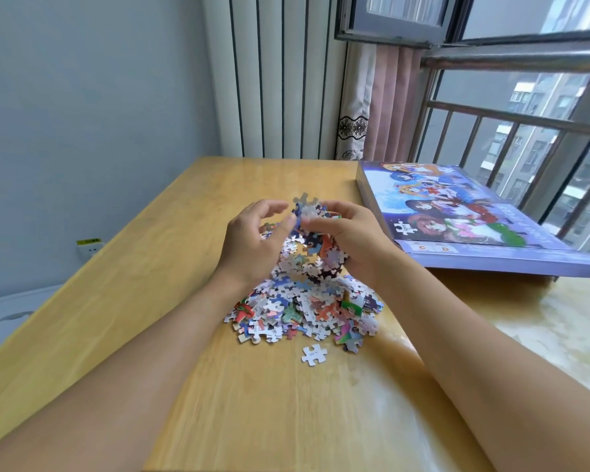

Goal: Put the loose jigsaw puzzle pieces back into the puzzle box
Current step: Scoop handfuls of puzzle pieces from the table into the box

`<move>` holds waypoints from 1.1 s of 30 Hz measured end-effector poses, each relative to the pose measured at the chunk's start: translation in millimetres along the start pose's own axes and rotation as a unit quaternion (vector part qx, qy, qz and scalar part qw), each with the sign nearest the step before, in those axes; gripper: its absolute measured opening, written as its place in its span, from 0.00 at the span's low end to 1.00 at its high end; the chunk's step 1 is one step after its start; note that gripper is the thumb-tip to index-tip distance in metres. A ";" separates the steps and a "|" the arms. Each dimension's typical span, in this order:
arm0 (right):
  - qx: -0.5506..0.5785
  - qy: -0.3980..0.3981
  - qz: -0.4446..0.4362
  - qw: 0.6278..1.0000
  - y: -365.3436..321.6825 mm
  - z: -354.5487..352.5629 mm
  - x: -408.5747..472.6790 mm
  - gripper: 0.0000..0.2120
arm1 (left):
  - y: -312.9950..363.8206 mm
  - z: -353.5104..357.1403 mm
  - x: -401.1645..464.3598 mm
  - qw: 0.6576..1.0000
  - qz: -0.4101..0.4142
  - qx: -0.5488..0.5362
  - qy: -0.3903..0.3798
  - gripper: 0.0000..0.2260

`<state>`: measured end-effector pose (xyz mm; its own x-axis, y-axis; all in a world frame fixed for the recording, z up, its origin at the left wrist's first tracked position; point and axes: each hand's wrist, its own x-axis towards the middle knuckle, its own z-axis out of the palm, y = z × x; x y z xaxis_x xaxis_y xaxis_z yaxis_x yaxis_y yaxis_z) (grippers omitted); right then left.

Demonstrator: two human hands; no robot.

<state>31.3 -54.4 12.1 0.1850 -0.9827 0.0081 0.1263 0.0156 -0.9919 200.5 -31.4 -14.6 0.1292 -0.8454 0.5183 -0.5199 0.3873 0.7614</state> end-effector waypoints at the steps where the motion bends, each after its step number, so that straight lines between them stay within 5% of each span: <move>1: 0.035 0.006 0.009 0.999 -1.8 -0.5 -0.6 0.17 | 0.7 -0.3 -0.8 0.999 0.027 0.024 -0.009 0.13; 10: 0.181 0.040 0.071 0.980 8.4 1.3 3.3 0.14 | 8.8 9.9 -6.8 0.995 -0.020 -0.050 -0.078 0.33; 21: 0.177 0.018 0.135 0.975 12.6 0.0 10.7 0.18 | 5.9 16.6 -5.3 0.994 -0.028 -0.067 -0.081 0.18; 29: 0.108 -0.001 0.095 0.990 11.1 1.9 5.2 0.19 | 6.9 21.0 0.7 0.985 -0.098 -0.143 -0.015 0.23; 33: 0.098 0.021 0.115 0.988 11.2 -3.6 8.0 0.11 | 10.0 23.8 0.5 0.988 -0.067 -0.132 -0.030 0.26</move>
<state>30.7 -62.7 0.6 0.1910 -0.9559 -0.2230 0.2733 0.2700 -0.9233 175.3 -36.7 -16.0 0.1281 -0.9129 0.3875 -0.2615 0.3458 0.9011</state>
